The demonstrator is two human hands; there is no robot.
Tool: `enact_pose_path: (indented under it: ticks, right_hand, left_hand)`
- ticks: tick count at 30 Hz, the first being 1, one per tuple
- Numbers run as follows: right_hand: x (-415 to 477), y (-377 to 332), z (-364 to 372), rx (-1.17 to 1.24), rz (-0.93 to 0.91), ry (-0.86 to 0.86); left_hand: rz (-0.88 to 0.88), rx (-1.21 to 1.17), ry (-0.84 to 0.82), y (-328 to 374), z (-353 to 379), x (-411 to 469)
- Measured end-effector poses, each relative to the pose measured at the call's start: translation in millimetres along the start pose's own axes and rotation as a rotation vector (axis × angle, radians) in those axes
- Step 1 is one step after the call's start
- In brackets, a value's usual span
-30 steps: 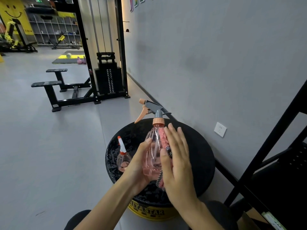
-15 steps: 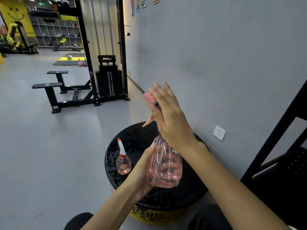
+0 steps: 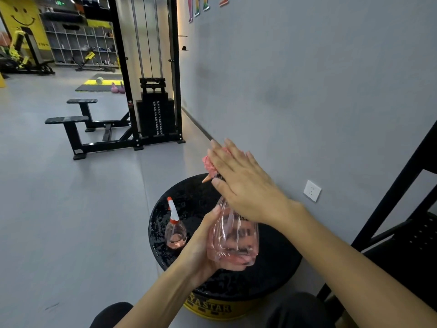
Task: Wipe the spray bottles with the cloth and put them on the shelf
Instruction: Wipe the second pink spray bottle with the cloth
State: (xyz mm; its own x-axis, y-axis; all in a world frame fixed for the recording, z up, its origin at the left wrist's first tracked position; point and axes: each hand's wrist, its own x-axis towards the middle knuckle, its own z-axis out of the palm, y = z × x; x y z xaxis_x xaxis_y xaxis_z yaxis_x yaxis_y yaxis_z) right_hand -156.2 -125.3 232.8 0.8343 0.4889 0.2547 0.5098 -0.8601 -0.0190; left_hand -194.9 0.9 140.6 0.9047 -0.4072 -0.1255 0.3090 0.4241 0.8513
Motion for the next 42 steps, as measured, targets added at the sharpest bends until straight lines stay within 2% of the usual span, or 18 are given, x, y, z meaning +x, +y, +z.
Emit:
enact_pose_path:
  ticks: [4, 11, 20, 27, 36, 42]
  right_hand:
    - [14, 14, -10, 0.023, 0.098, 0.012]
    - [-13, 3, 3, 0.055, -0.076, -0.013]
    - [13, 11, -12, 0.037, 0.052, 0.012]
    - [-11, -4, 5, 0.081, -0.052, -0.027]
    - [13, 19, 1, 0.109, 0.102, 0.010]
    - [-12, 4, 14, 0.194, -0.022, 0.013]
  left_hand:
    - [-0.023, 0.028, -0.037, -5, 3, -1]
    - [-0.012, -0.005, -0.011, 0, -3, -1]
    - [-0.039, 0.058, -0.073, -2, 6, 2]
    - [0.011, 0.056, -0.028, 7, -1, 3]
    - [-0.021, 0.038, -0.062, -4, 2, 4]
    - [0.004, -0.006, -0.033, 1, -2, 3]
